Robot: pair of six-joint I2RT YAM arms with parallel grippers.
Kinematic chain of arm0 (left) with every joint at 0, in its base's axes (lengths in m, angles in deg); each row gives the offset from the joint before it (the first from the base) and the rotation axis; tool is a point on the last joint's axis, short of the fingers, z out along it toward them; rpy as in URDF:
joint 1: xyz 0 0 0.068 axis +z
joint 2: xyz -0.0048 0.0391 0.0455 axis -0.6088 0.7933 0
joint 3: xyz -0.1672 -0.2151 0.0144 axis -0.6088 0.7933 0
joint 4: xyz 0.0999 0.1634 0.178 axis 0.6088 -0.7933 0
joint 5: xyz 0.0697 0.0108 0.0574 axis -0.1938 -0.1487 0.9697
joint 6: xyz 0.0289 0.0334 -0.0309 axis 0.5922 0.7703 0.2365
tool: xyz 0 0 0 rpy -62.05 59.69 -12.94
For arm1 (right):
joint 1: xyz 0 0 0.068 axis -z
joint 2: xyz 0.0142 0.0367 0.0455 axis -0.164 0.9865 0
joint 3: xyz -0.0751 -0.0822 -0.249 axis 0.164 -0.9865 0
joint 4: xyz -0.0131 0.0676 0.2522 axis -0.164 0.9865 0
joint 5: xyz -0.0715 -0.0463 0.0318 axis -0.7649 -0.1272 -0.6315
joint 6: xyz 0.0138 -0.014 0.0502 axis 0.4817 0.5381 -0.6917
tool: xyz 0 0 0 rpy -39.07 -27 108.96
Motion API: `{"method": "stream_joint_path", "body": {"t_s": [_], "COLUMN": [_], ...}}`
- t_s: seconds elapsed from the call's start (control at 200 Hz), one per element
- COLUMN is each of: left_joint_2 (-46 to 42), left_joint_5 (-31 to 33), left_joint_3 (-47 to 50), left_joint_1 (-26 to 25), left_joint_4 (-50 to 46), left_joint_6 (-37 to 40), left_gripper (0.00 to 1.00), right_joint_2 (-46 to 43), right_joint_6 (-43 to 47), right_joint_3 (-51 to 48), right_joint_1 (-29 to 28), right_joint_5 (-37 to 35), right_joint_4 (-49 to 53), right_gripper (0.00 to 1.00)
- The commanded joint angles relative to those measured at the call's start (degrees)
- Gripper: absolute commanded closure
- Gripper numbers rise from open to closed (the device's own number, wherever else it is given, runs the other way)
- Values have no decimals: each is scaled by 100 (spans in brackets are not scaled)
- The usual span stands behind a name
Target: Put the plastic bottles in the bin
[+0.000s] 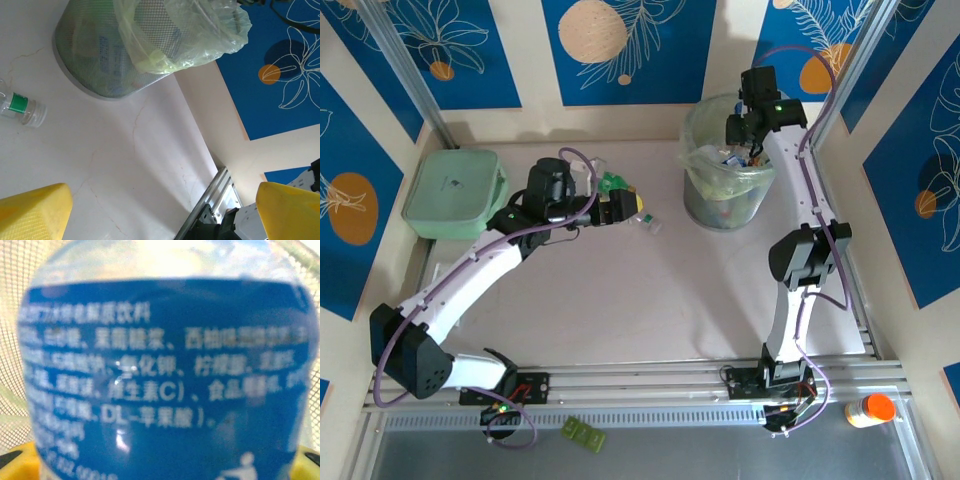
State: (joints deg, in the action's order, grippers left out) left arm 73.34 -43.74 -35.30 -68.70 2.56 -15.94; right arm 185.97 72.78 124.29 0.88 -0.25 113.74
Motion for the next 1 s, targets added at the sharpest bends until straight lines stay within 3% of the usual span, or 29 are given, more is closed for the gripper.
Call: {"method": "stream_joint_path", "body": {"t_s": [0.0,0.12,0.22,0.55,0.73,0.995], "left_joint_2": [-49,-40,-44,-70,-105,-342], "left_joint_5": [-211,-258,-268,-210,-57,713], "left_joint_3": [28,44,44,52,-34,-222], "left_joint_1": [86,122,136,217,237,228], "left_joint_4": [230,273,272,248,105,-421], "left_joint_6": [-104,-142,-134,-91,72,235], "left_gripper": [6,6,6,6,5,3], "right_joint_2": [-107,-134,-177,-337,-650,-1553], "right_joint_6": [96,102,52,-53,-80,-334], "right_joint_3": [-60,-70,-20,165,386,65], "right_joint_1": [-7,-13,41,44,-43,-265], "right_joint_5": [-81,-241,-282,-87,-101,184], "right_joint_4": [-24,-17,13,73,56,1], "right_gripper": [37,25,21,19,8,9]}}
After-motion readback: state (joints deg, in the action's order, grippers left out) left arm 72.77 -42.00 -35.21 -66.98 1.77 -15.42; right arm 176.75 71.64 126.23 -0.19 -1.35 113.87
